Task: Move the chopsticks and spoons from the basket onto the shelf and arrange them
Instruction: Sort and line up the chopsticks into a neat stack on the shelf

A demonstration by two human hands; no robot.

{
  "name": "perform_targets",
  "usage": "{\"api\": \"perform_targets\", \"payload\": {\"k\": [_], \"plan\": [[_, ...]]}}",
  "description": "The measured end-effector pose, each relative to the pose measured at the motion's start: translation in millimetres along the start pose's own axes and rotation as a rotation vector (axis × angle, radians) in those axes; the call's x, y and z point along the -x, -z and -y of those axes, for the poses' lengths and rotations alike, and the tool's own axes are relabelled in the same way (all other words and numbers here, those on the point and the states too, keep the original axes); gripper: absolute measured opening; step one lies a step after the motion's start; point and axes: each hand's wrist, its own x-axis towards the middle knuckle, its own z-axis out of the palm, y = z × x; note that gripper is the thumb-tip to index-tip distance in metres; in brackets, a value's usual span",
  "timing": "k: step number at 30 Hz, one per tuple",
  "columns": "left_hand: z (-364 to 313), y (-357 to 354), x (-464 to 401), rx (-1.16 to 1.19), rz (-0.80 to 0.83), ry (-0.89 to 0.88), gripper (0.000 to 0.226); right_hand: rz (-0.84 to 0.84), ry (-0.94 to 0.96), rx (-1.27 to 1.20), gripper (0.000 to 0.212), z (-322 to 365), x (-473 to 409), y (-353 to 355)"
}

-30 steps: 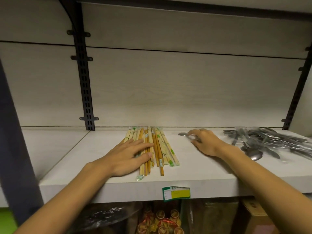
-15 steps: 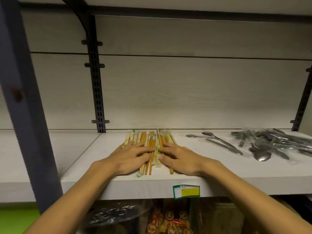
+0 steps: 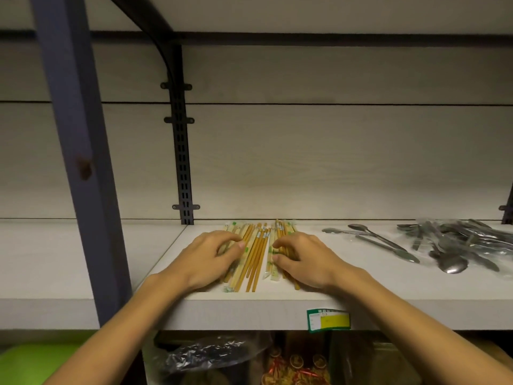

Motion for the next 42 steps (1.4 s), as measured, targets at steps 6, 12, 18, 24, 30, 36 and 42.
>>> {"api": "perform_targets", "payload": {"k": [6,12,18,24,30,36,42], "plan": [[0.6,-0.8,-9.7,-0.029,-0.016,0.34,0.054,-0.114,-0.183,0.074,0.026,-3.3,-7.9,0.5],[0.6,3.6,-17.0,0.056,-0.086,0.453,0.034,-0.125,-0.203,0.027,0.022,-10.8,-7.4,-1.1],[-9.2,5.9,-15.0,-0.035,-0.084,0.293,0.024,-0.206,-0.162,0.042,0.024,-2.6,-4.4,5.4],[-16.1,6.4,-15.8,-0.128,-0.019,0.205,0.027,-0.184,-0.038,0.064,0.024,22.0,-9.7,2.5],[-13.8,2.5,-15.0,-0.152,0.046,0.25,0.026,-0.158,-0.119,0.039,0.018,3.9,-8.2,7.6],[-17.5,7.4,-13.2,-0.243,-0.034,0.157,0.025,-0.149,-0.152,-0.002,0.018,-4.4,-3.0,9.4],[-30.3,4.1,-19.3,-0.218,0.016,0.076,0.017,-0.125,-0.067,-0.064,0.016,10.1,-7.9,2.8]]}}
